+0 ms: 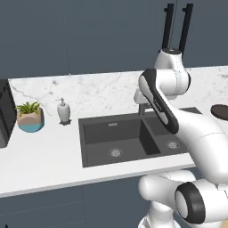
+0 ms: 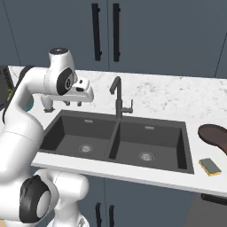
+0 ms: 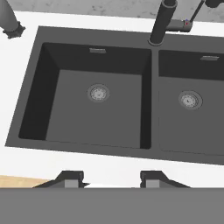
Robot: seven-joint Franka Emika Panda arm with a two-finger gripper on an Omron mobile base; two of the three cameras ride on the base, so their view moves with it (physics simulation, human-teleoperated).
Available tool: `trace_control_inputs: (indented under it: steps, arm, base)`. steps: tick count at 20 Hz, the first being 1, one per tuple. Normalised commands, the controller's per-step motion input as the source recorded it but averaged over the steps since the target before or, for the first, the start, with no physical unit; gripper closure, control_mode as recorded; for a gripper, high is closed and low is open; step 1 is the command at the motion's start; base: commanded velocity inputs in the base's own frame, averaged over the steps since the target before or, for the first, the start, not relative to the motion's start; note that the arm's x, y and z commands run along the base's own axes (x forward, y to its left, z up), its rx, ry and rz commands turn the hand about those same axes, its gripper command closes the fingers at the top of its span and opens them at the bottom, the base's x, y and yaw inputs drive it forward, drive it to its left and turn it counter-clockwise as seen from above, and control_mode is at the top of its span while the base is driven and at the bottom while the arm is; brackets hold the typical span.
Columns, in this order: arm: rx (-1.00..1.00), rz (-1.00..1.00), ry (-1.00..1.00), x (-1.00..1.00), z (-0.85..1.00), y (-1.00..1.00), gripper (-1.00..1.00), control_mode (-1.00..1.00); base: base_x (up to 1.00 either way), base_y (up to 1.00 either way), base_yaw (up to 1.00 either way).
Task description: Pick the pan and sponge and place them into the sink. Then turn on the water.
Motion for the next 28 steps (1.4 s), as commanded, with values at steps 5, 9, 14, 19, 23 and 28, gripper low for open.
trace_control_inputs:
  steps: [5, 9, 14, 19, 23, 28]
  arm:
    - [0.0, 0.0, 0.0, 0.0, 0.0, 0.0, -1.0, 1.0]
    - [0.0, 0.0, 0.0, 0.0, 0.0, 0.0, -1.0, 1.0]
    - [0.0, 0.0, 0.0, 0.0, 0.0, 0.0, -1.0, 1.0]
    - [0.0, 0.0, 0.0, 0.0, 0.0, 0.0, -1.0, 1.0]
    - [0.0, 0.0, 0.0, 0.0, 0.0, 0.0, -1.0, 1.0]
    - [0.0, 0.0, 0.0, 0.0, 0.0, 0.0, -1.0, 1.0]
  base:
    - [0.0, 0.0, 0.0]
    - [0.0, 0.0, 0.0]
    - [-0.13, -0.03, 0.0]
    - [-0.39, -0.22, 0.0]
    - [-0.28, -0.12, 0.0]
    - [-0.1, -0.32, 0.0]
